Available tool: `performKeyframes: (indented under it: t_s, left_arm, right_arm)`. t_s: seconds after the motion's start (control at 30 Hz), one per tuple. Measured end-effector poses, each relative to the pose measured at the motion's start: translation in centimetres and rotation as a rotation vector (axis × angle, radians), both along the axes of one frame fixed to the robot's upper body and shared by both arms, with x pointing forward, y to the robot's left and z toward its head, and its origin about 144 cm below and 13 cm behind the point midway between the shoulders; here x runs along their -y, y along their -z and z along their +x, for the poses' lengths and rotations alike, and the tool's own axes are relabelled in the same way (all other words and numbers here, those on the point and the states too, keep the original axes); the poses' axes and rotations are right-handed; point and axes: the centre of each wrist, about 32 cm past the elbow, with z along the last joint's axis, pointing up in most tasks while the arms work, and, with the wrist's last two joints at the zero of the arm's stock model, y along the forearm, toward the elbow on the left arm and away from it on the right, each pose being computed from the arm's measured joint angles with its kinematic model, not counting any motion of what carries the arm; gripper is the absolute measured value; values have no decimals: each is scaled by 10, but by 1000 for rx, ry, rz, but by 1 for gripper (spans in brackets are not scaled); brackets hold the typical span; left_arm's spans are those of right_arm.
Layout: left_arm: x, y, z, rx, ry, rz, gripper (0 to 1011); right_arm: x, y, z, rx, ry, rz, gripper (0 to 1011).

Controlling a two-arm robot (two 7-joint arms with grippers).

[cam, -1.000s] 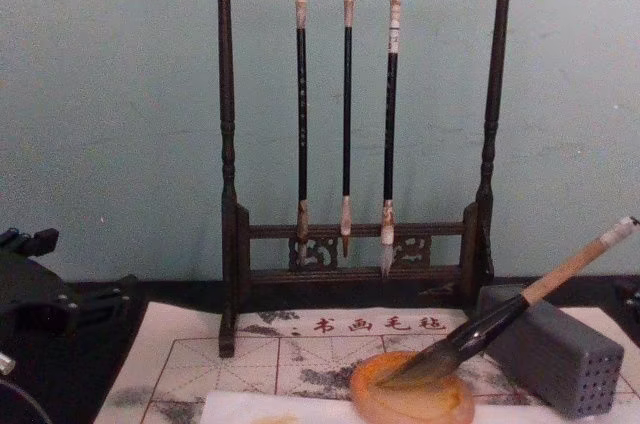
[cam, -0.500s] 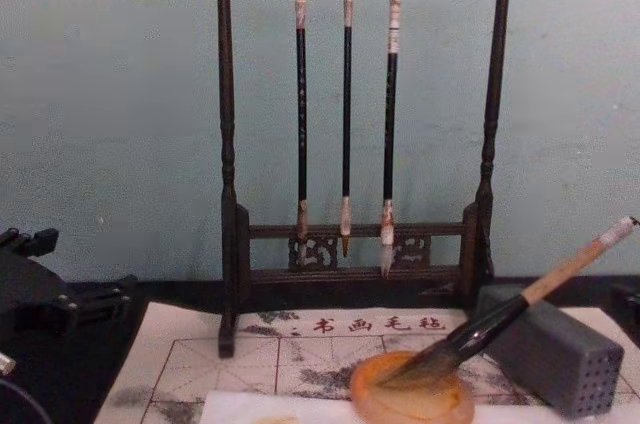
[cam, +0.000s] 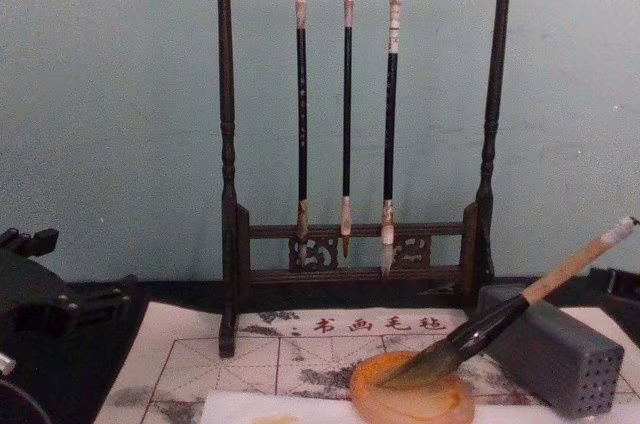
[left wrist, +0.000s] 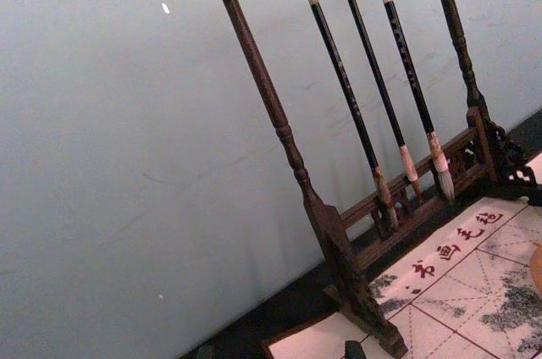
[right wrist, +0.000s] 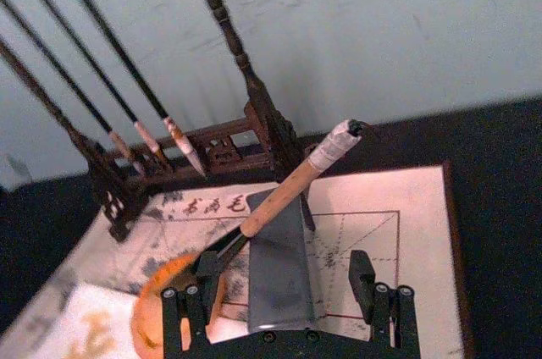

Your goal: Pick up the brush from the inkstone, write on the paper, then place the brush back to its original position.

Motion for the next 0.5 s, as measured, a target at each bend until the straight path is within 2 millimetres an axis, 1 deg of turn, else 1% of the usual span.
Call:
performKeyframes:
  t_s: [0.2, 0.5]
  left_arm:
    - [0, 0, 0, 0, 0, 0, 1001]
    - [0, 0, 0, 0, 0, 0, 1001]
  right_arm:
    - [-5, -1, 10, -89, 41, 145, 1000]
    - [-12, -2, 22, -131, 82, 265, 1000]
